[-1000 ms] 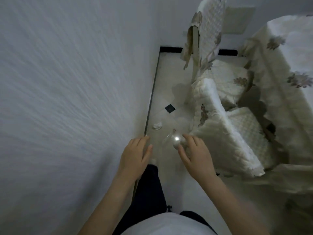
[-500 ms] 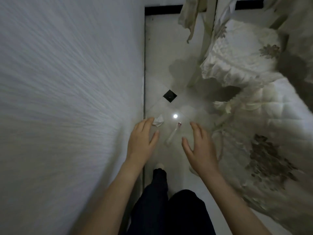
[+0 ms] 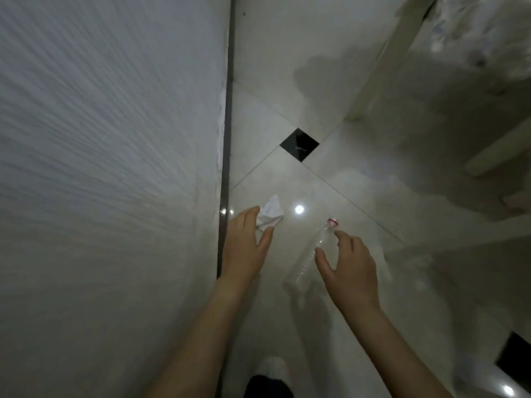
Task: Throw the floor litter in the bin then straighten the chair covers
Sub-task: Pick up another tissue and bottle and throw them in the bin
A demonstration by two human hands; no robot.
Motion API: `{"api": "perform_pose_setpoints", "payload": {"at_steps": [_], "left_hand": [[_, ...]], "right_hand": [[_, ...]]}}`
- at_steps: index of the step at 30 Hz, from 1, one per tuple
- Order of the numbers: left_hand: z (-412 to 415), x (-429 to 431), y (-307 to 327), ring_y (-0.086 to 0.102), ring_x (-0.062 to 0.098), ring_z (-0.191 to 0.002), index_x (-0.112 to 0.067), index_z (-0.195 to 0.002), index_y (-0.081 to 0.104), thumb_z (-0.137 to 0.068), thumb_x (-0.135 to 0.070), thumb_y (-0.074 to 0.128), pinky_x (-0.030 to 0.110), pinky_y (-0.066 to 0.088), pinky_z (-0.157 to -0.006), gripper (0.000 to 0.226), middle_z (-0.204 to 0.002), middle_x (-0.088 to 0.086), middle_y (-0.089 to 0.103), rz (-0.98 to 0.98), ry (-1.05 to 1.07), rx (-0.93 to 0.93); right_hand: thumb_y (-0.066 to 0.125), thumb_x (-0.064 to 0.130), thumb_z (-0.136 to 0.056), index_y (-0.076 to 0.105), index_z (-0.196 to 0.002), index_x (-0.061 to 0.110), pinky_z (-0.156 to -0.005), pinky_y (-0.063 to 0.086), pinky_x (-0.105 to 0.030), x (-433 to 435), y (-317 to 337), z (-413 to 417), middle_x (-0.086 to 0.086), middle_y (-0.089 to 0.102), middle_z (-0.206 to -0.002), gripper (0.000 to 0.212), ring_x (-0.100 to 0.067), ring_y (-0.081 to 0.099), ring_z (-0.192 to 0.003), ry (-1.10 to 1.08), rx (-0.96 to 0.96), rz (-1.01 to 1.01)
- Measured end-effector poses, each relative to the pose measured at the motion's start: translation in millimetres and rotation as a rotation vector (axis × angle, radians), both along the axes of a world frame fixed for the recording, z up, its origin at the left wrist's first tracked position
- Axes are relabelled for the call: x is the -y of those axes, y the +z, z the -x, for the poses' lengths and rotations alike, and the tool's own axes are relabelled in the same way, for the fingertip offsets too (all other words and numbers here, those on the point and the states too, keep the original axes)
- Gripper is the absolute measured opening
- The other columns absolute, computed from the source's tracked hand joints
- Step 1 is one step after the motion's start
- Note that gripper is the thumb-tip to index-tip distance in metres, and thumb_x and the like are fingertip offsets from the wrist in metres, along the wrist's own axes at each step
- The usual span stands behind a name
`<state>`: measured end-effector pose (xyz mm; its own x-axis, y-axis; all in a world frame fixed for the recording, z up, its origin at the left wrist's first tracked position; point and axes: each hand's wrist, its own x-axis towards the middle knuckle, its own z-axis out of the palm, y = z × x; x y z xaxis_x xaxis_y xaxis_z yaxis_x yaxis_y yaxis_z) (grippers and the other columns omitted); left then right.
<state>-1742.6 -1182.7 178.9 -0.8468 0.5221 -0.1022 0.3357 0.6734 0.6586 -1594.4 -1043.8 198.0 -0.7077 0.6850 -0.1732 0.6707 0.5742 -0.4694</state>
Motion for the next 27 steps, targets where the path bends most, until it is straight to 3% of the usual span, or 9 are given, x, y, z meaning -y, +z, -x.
{"api": "perform_pose_setpoints", "payload": {"at_steps": [5,8,13,19,23,27], "left_hand": [[23.6,-10.5,-110.9,0.045,0.023,-0.128,-0.01,-0.14,0.046,-0.094,-0.031,0.061,0.031,0.036,-0.106,0.053,-0.14,0.007,0.05,0.065,0.015,0.029],[41.4,-10.6,-138.3,0.041,0.023,-0.131,-0.011,-0.141,0.045,-0.092,-0.031,0.066,0.028,0.031,-0.107,0.057,-0.143,0.006,0.048,0.082,-0.007,0.024],[62.9,-9.5,-160.1,0.036,0.023,-0.136,-0.012,-0.145,0.041,-0.092,-0.033,0.065,0.033,0.03,-0.111,0.062,-0.148,0.006,0.044,0.095,-0.023,0.052],[49.5,-18.3,-175.0,0.042,0.023,-0.126,-0.01,-0.138,0.049,-0.096,-0.028,0.059,0.025,0.031,-0.098,0.047,-0.138,0.008,0.051,0.091,0.021,0.101],[33.2,-26.9,-178.5,0.045,0.018,-0.114,-0.013,-0.128,0.057,-0.097,-0.022,0.058,0.022,0.032,-0.088,0.033,-0.124,0.004,0.057,0.066,0.045,0.098],[21.5,-28.6,-176.9,0.052,0.017,-0.102,-0.016,-0.113,0.062,-0.097,-0.021,0.058,0.025,0.04,-0.081,0.017,-0.109,0.001,0.059,0.01,0.032,0.124]], "right_hand": [[0.058,0.054,-0.088,0.043,-0.139,0.014,-0.084,0.048,-0.04,-3.9,-106.6,11.6,-0.012,0.05,-0.119,0.066,-0.029,0.05,-0.107,-0.059,0.099,0.04],[0.06,0.06,-0.083,0.033,-0.141,0.02,-0.078,0.049,-0.037,0.9,-139.4,17.3,-0.005,0.034,-0.112,0.076,-0.027,0.047,-0.1,-0.107,0.07,0.102],[0.072,0.051,-0.077,0.025,-0.145,0.028,-0.08,0.046,-0.03,3.5,-161.9,22.1,0.003,0.016,-0.108,0.085,-0.022,0.04,-0.1,-0.17,-0.02,0.149],[0.074,0.039,-0.076,0.027,-0.147,0.033,-0.086,0.05,-0.034,-11.9,-174.0,5.8,-0.002,0.03,-0.13,0.086,-0.022,0.044,-0.109,-0.054,-0.093,0.14],[0.074,0.042,-0.078,0.026,-0.15,0.012,-0.095,0.04,-0.032,-17.5,-181.3,-5.4,-0.011,0.043,-0.138,0.091,-0.026,0.043,-0.122,-0.128,-0.03,0.178],[0.072,0.046,-0.079,0.037,-0.143,0.01,-0.094,0.043,-0.036,-16.7,-183.5,-8.9,-0.011,0.05,-0.131,0.082,-0.027,0.049,-0.117,-0.194,-0.003,0.197]]}}
